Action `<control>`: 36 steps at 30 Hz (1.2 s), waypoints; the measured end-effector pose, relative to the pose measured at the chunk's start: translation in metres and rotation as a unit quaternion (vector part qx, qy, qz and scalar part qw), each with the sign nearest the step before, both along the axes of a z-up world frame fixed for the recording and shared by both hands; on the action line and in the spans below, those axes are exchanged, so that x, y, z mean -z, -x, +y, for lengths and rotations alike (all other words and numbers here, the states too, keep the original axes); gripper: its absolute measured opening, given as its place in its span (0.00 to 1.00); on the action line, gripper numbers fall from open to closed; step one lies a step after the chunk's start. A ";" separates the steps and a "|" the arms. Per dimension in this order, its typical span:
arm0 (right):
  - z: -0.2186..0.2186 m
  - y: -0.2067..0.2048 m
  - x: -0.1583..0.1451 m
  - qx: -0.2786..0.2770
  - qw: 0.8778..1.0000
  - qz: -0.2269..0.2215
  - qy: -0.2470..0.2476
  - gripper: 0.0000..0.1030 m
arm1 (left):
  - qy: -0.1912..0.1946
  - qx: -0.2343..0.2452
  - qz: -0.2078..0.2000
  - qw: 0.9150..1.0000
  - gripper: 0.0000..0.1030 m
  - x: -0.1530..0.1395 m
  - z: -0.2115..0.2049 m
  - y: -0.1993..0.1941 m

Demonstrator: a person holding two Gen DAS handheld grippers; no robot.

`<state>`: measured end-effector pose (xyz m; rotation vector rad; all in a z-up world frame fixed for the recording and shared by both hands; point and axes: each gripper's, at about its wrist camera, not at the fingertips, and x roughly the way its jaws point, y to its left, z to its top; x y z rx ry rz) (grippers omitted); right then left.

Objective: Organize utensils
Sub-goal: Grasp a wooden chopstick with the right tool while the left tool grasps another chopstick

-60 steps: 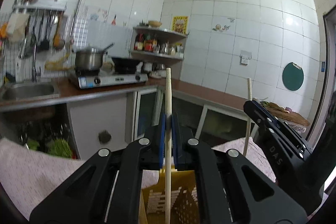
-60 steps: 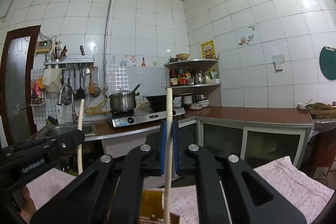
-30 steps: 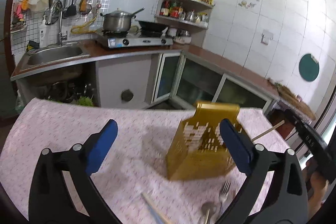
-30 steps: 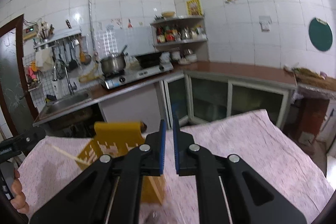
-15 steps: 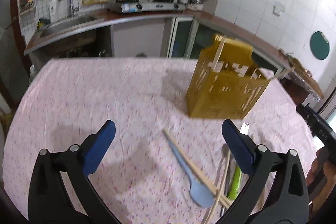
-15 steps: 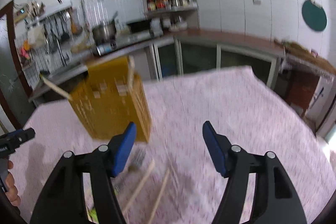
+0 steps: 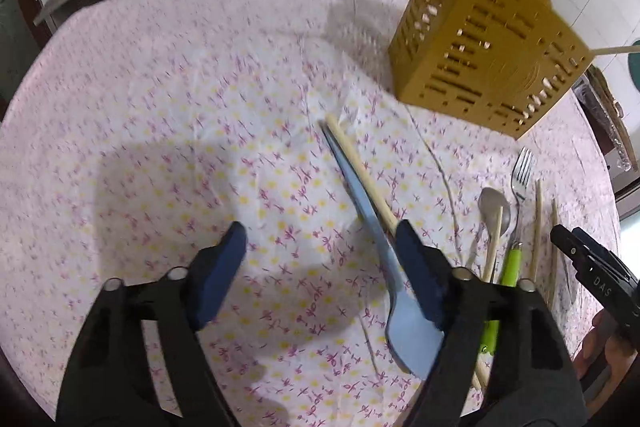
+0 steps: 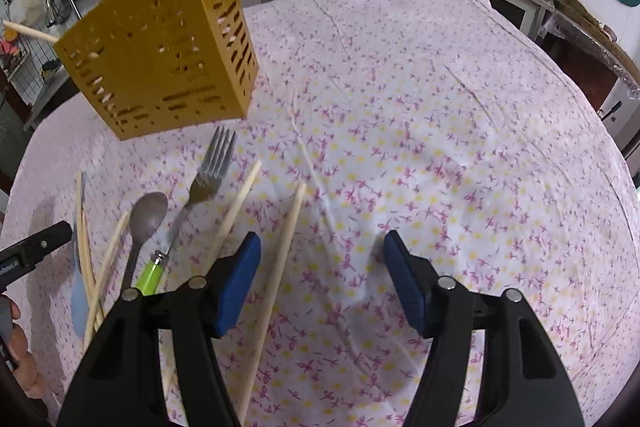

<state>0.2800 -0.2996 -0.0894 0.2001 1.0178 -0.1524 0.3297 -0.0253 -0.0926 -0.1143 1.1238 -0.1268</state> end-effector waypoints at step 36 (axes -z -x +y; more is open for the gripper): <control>-0.003 -0.013 -0.010 -0.039 0.999 0.028 0.006 0.08 | 0.027 0.026 0.000 0.999 0.15 -0.012 0.028 -0.029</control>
